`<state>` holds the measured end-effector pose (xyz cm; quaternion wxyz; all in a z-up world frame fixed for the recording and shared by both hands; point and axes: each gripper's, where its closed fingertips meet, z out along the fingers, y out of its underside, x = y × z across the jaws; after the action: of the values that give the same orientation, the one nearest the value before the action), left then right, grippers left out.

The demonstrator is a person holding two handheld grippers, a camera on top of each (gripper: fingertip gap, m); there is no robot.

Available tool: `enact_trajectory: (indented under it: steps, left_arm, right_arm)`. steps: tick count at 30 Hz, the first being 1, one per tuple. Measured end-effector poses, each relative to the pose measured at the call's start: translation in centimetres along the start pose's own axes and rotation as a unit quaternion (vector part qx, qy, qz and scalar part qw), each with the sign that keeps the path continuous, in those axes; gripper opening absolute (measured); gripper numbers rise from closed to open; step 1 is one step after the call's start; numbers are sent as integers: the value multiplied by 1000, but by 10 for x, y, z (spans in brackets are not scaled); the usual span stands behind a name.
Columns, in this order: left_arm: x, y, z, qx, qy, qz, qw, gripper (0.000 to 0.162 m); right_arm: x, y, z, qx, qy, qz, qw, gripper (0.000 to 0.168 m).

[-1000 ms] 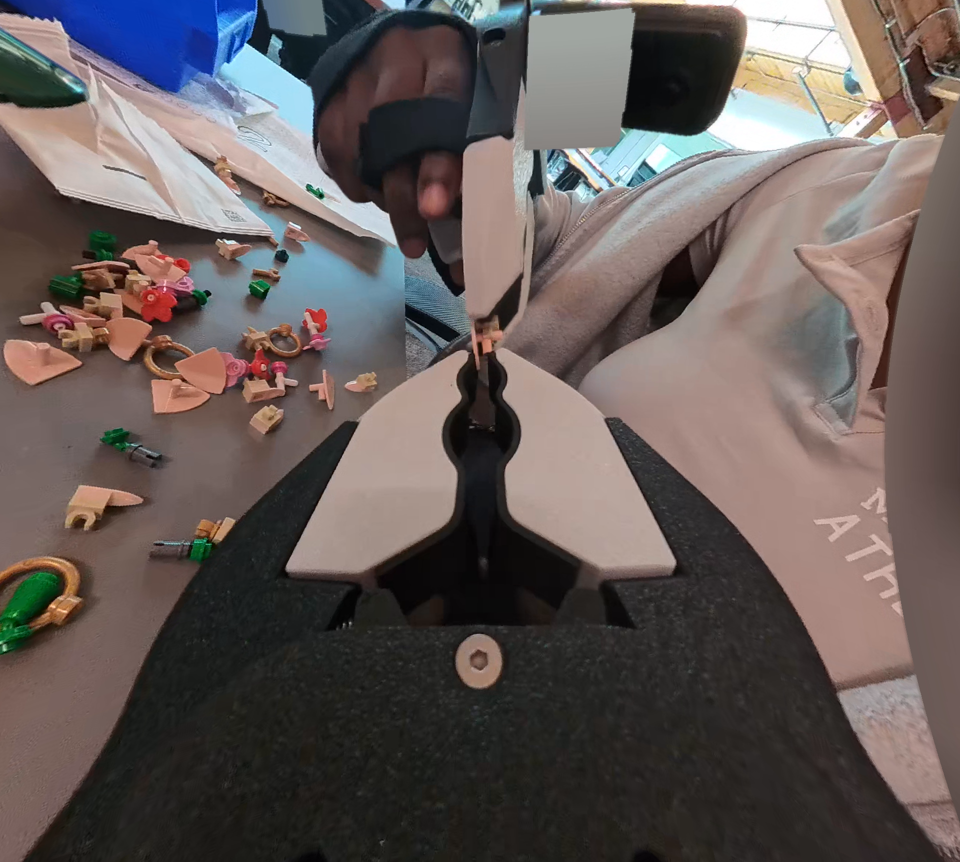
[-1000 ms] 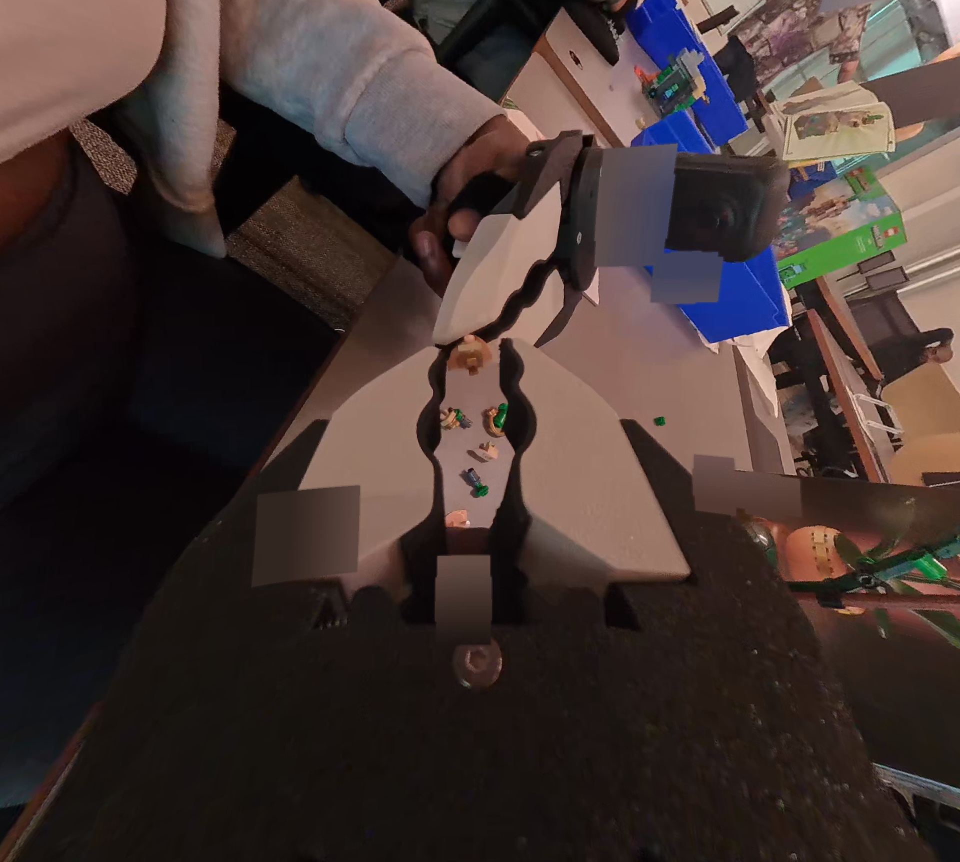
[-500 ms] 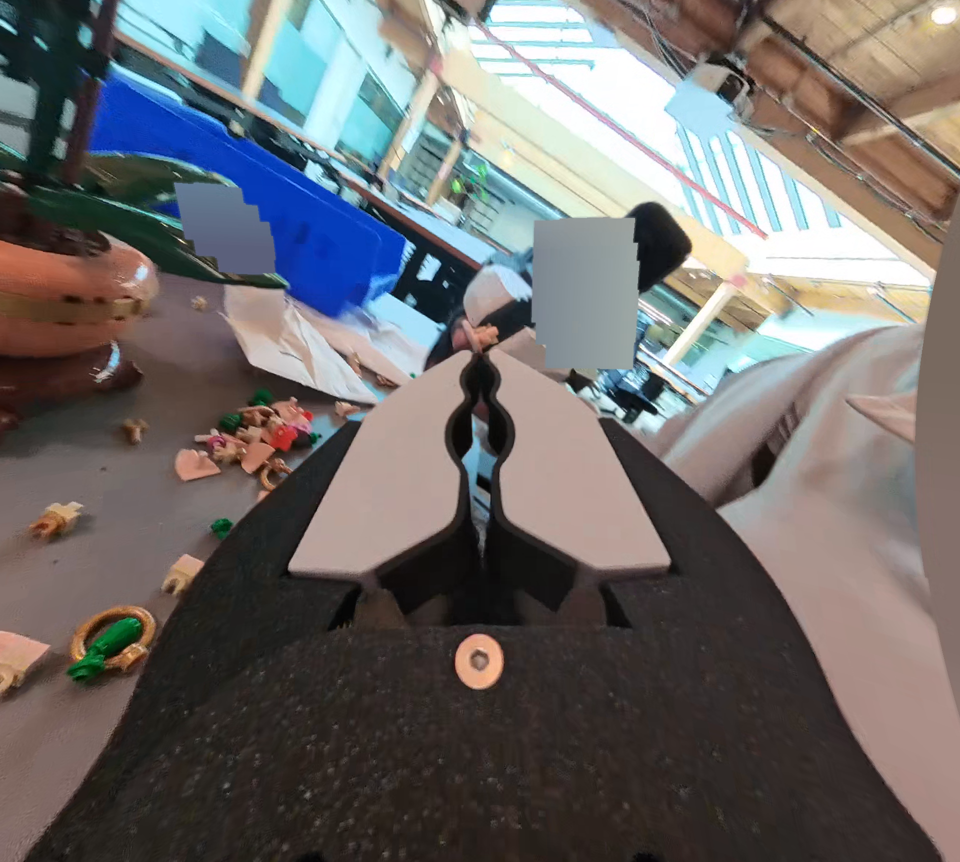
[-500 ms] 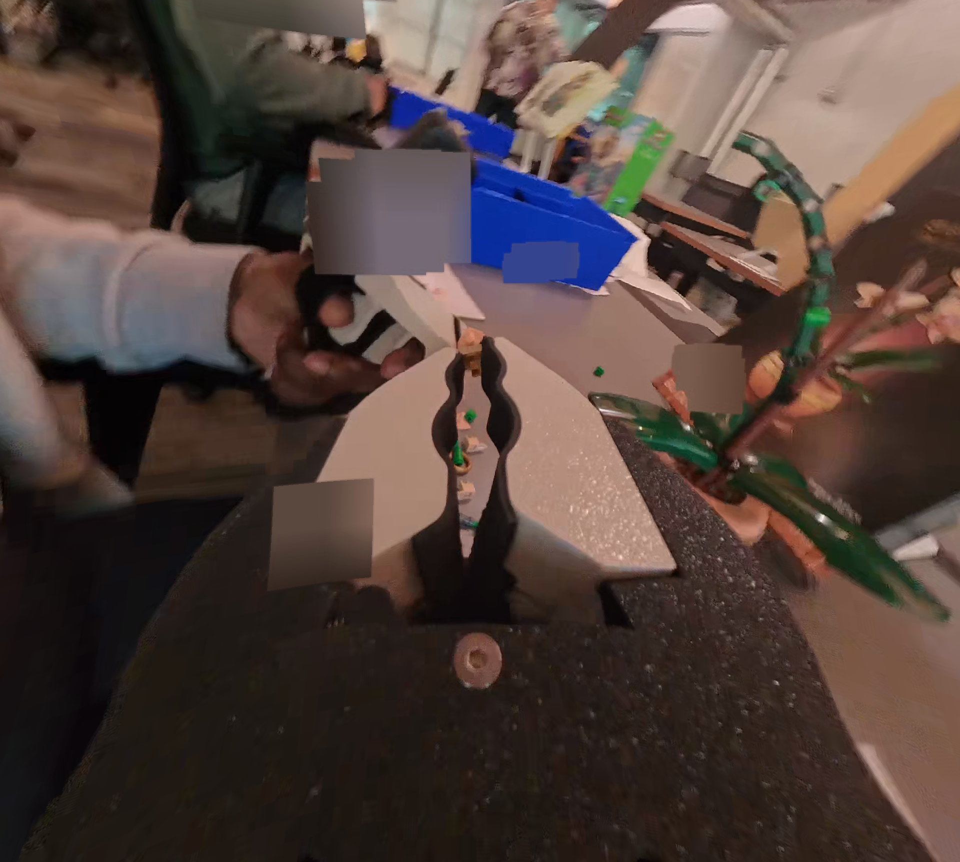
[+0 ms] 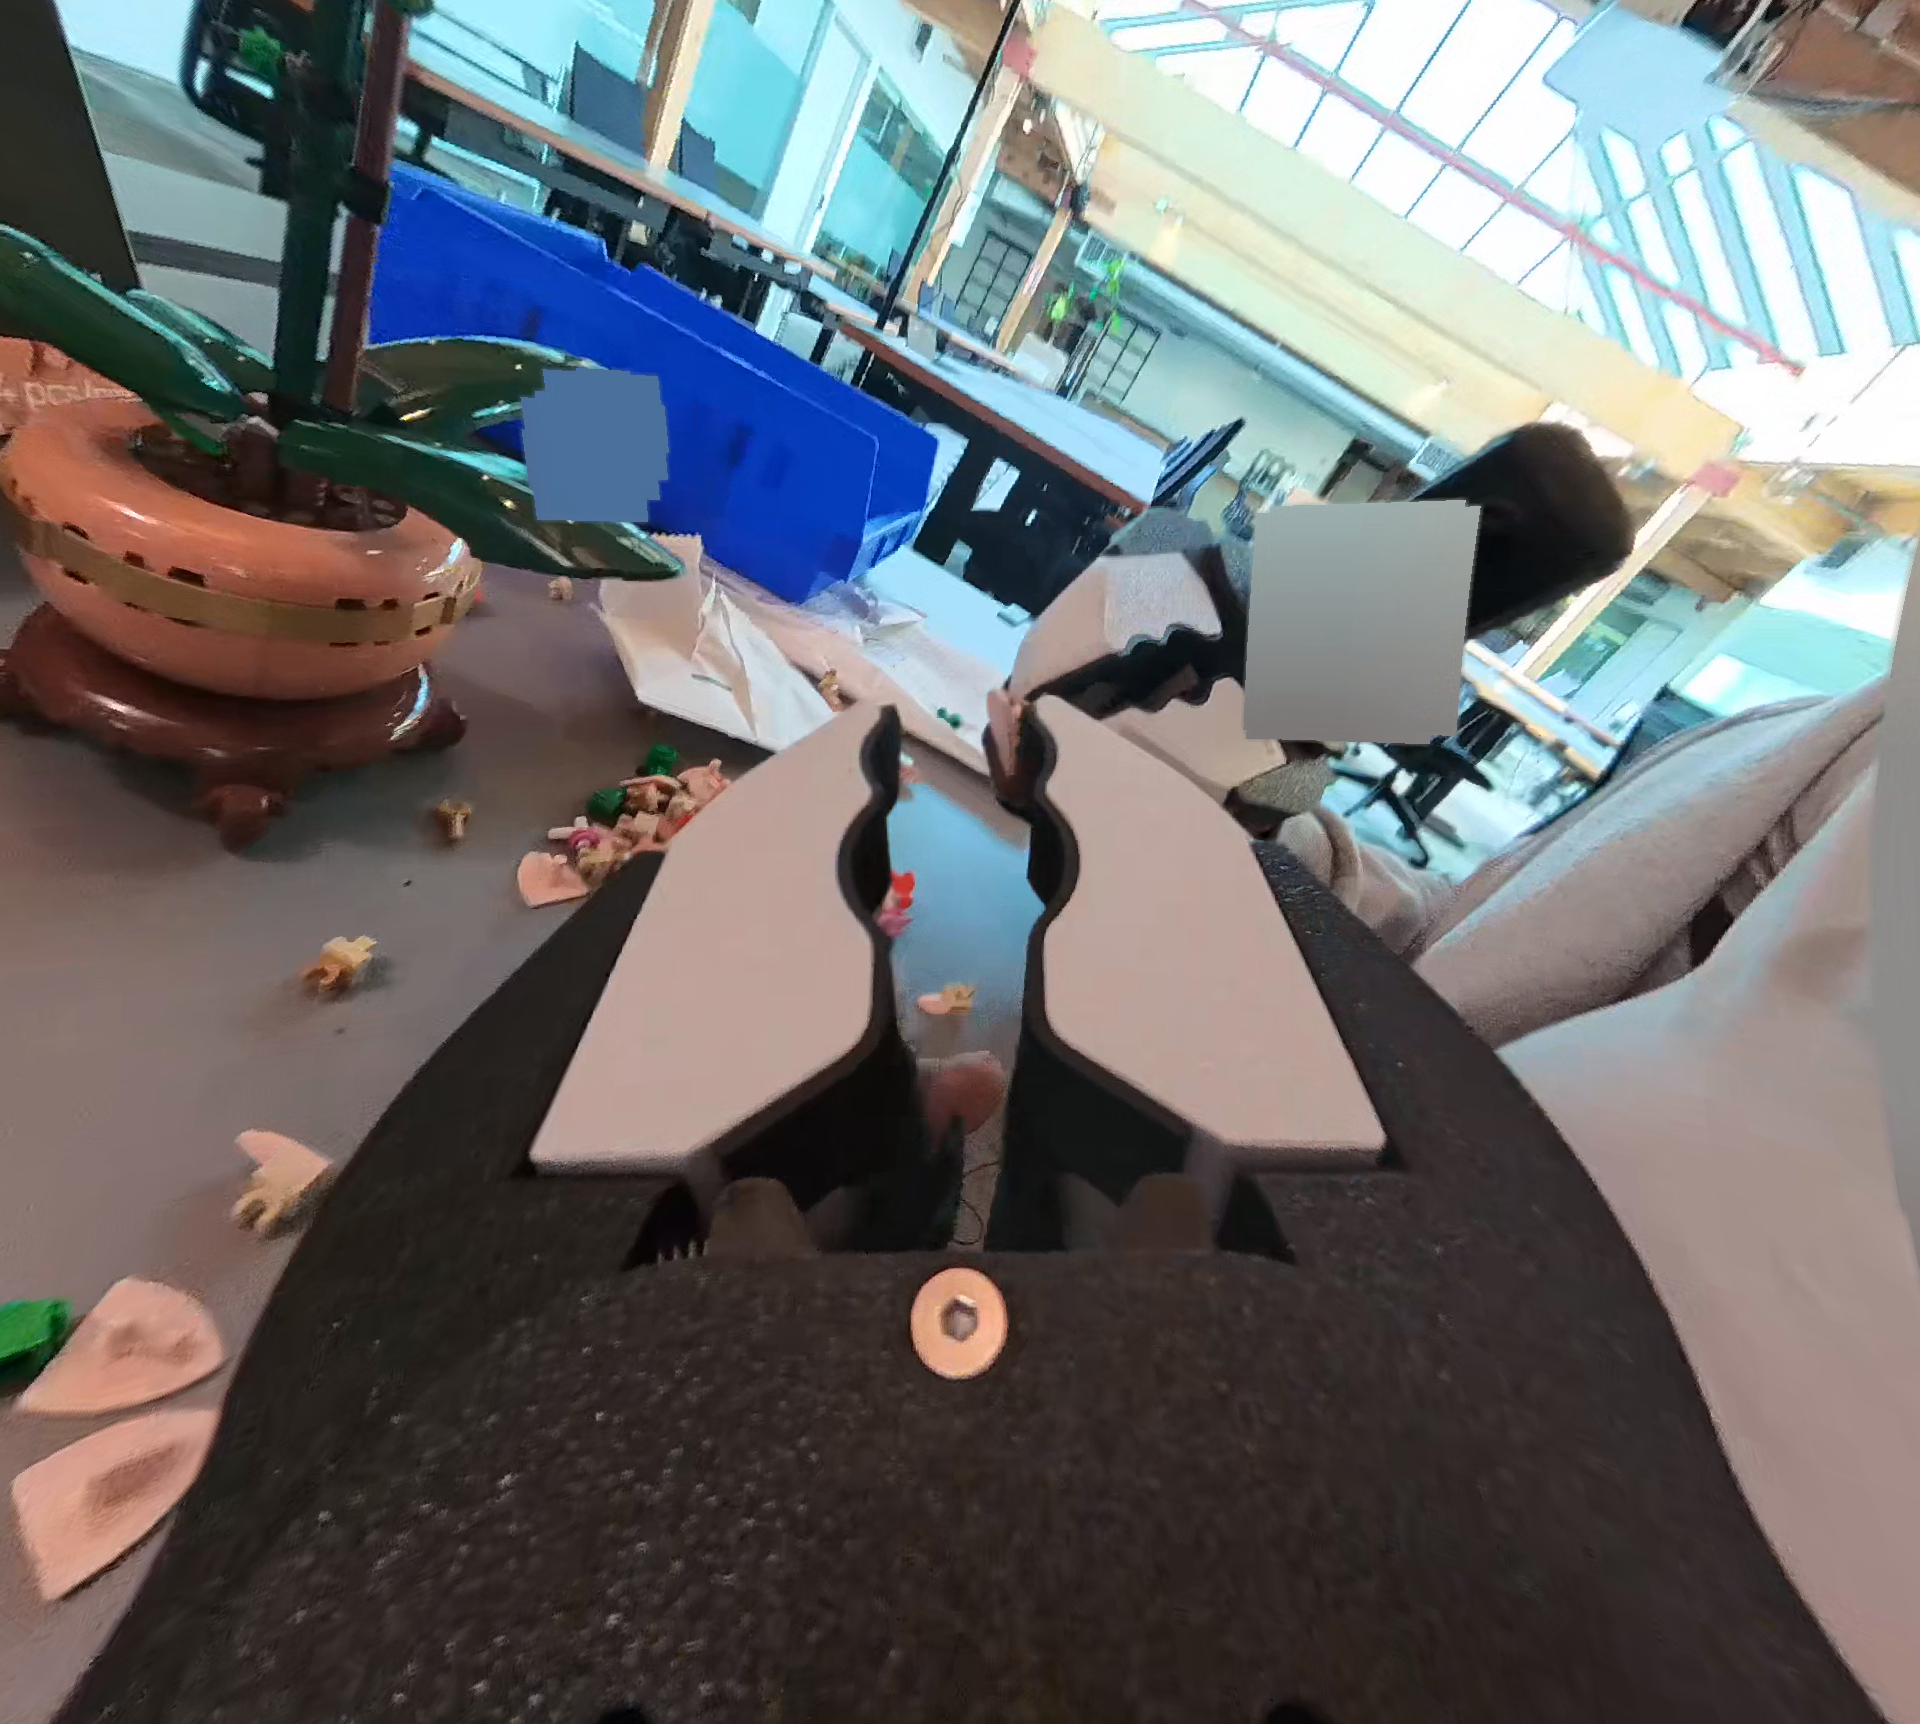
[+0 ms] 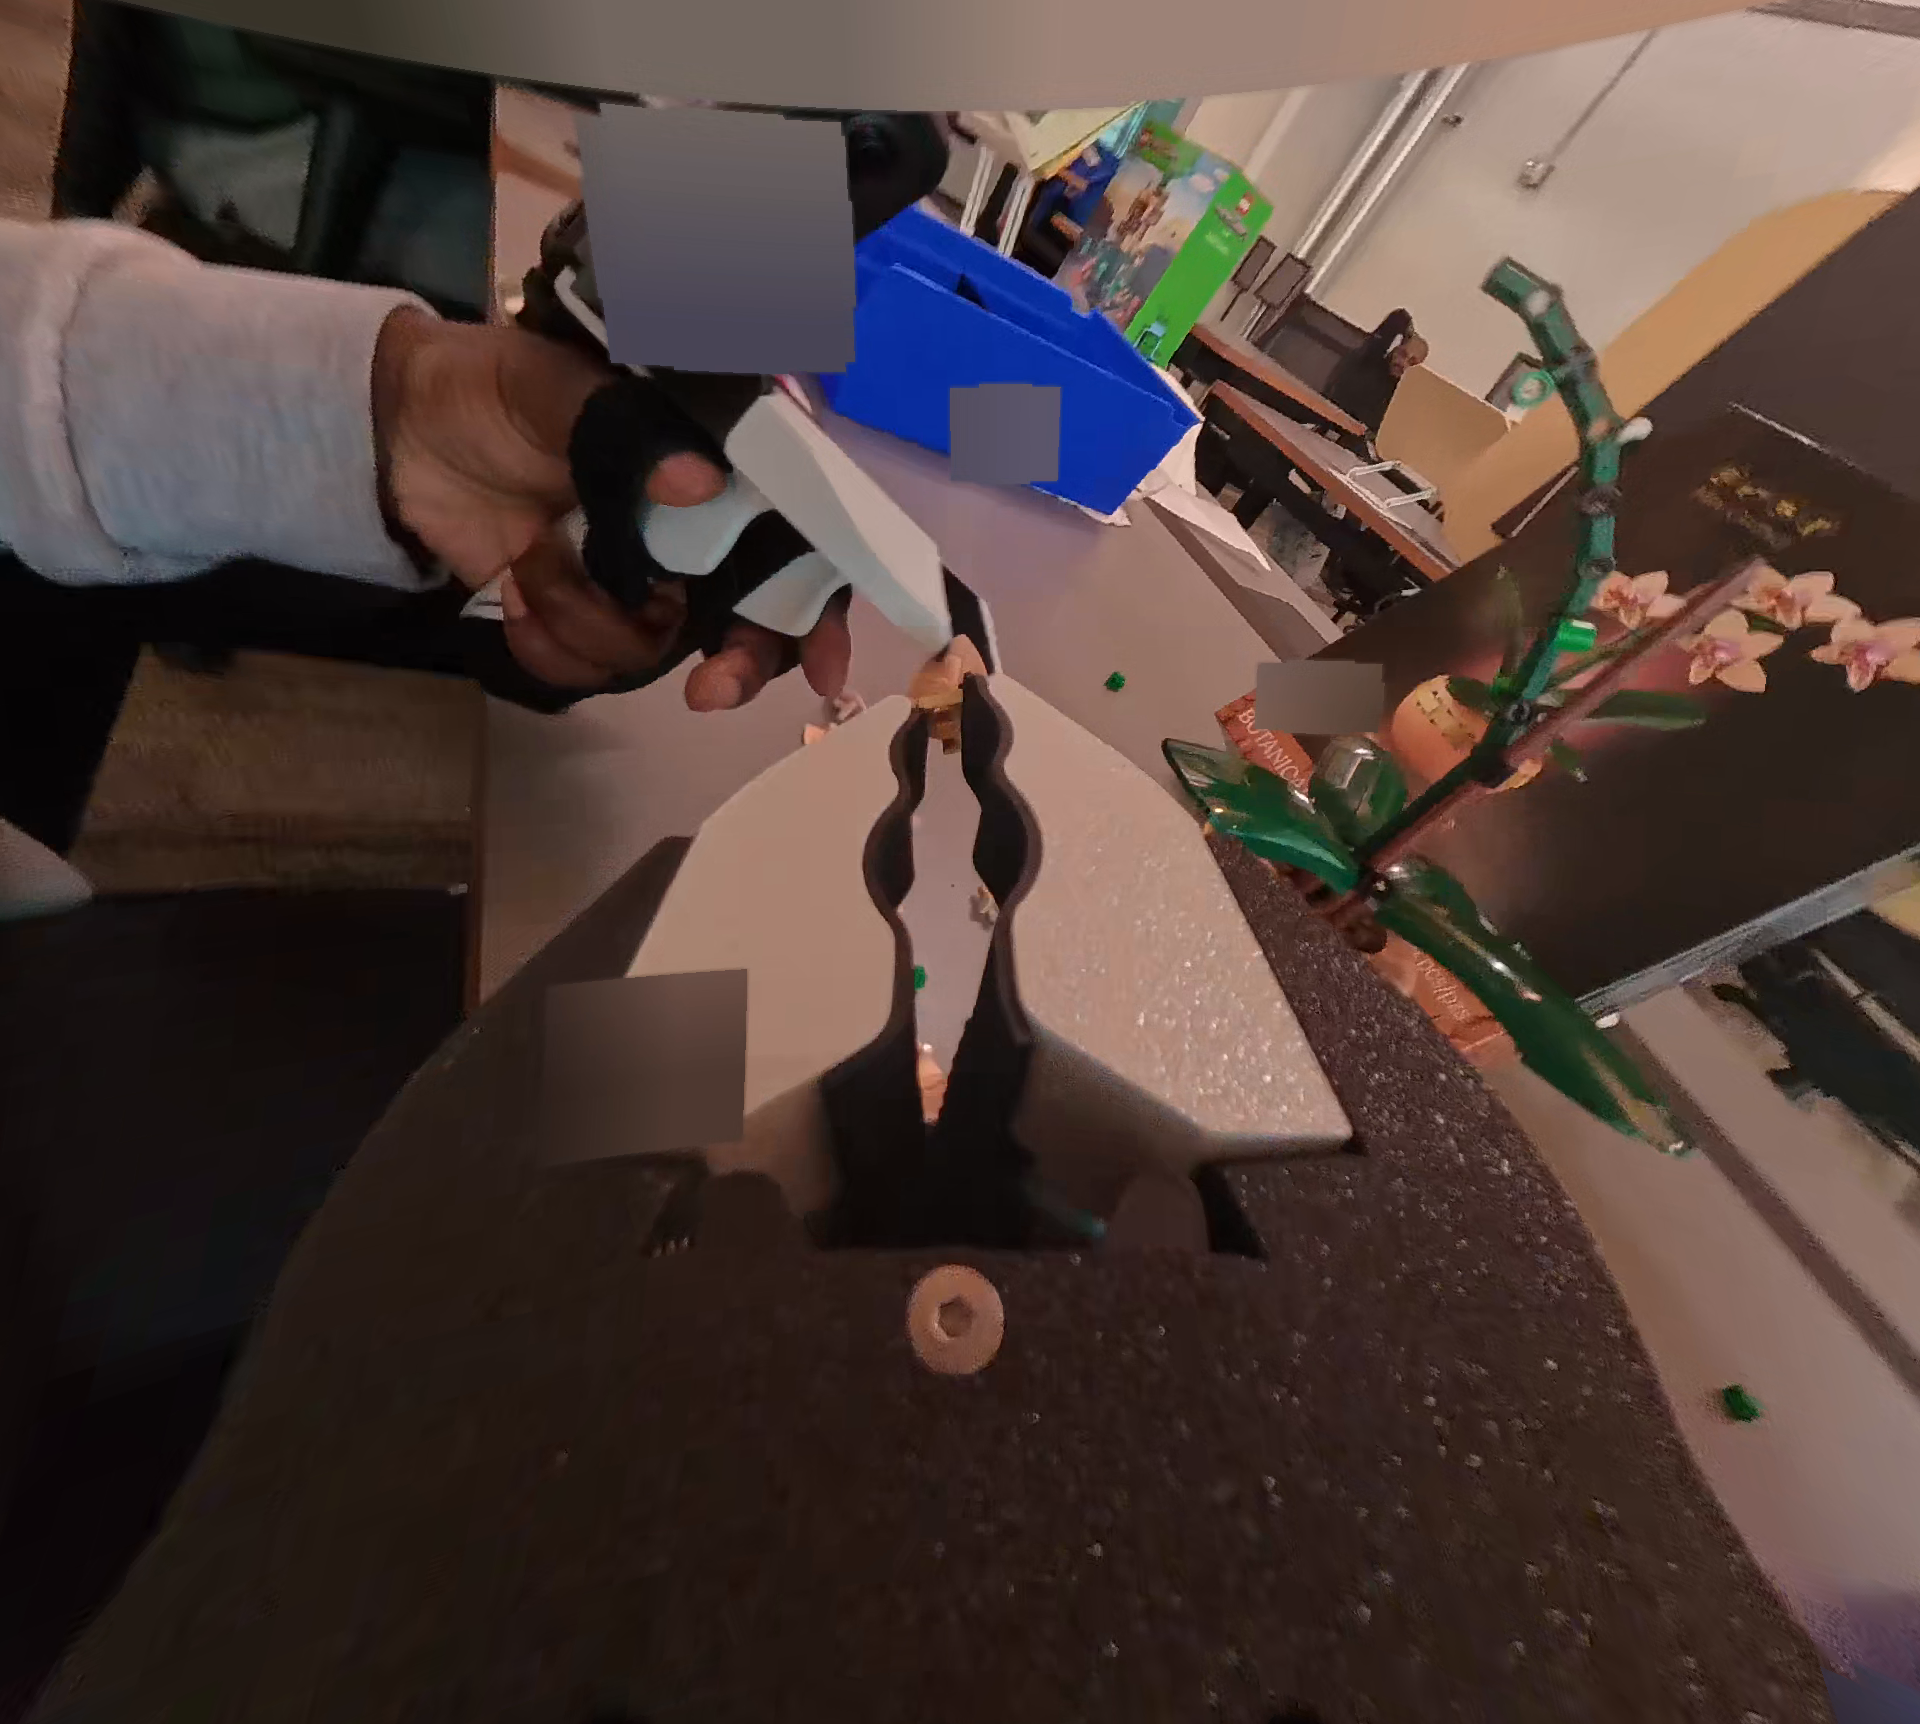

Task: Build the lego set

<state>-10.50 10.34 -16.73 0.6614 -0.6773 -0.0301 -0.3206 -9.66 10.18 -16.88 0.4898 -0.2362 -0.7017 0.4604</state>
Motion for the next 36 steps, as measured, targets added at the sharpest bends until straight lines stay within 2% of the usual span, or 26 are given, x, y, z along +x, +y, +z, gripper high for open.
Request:
enact_trajectory:
  steps: [3,5,7,9,11,13,15,18,21,25,29,30,31,32,36]
  left_arm:
    - [5,-3,2,19,23,-23,999,1]
    - [5,-4,2,35,25,-27,999,0]
    - [7,-8,3,69,30,-39,996,0]
    - [7,-11,3,98,33,-63,993,0]
    - [2,-10,4,103,15,-61,993,0]
    - [-7,-4,5,84,-30,-22,996,0]
    - [-22,5,5,37,-104,66,992,0]
    - [-40,13,2,-16,-200,159,967,0]
    - [-58,13,-7,-58,-285,241,926,0]
    - [-59,13,-14,-60,-253,197,945,0]
    - [-50,22,-19,-115,-206,255,938,0]
    - [-46,24,-19,-128,-193,281,931,4]
    - [-43,24,-19,-136,-189,312,921,21]
    - [-41,25,-19,-147,-185,348,907,26]
    - [-41,30,-16,-198,-187,471,839,37]
  right_arm:
    - [2,-1,1,-7,4,-11,1000,6]
    - [2,-2,1,8,7,6,1000,6]
    - [3,-6,0,45,10,65,997,6]
    - [5,-10,0,100,1,164,981,6]
    - [6,-7,1,130,3,214,968,5]
    - [6,1,4,122,9,225,967,5]
    - [6,18,9,70,19,208,975,5]
    - [5,34,18,-3,35,169,985,6]
    - [-9,30,28,-15,7,153,988,5]
    - [-7,35,27,-27,9,152,988,5]
    - [-5,48,23,-55,1,159,986,5]
    - [-4,47,22,-52,-3,170,984,5]
    - [-3,46,22,-48,-8,181,982,6]
    - [-2,45,20,-45,-15,191,980,6]
    - [0,40,15,-35,-48,225,972,6]
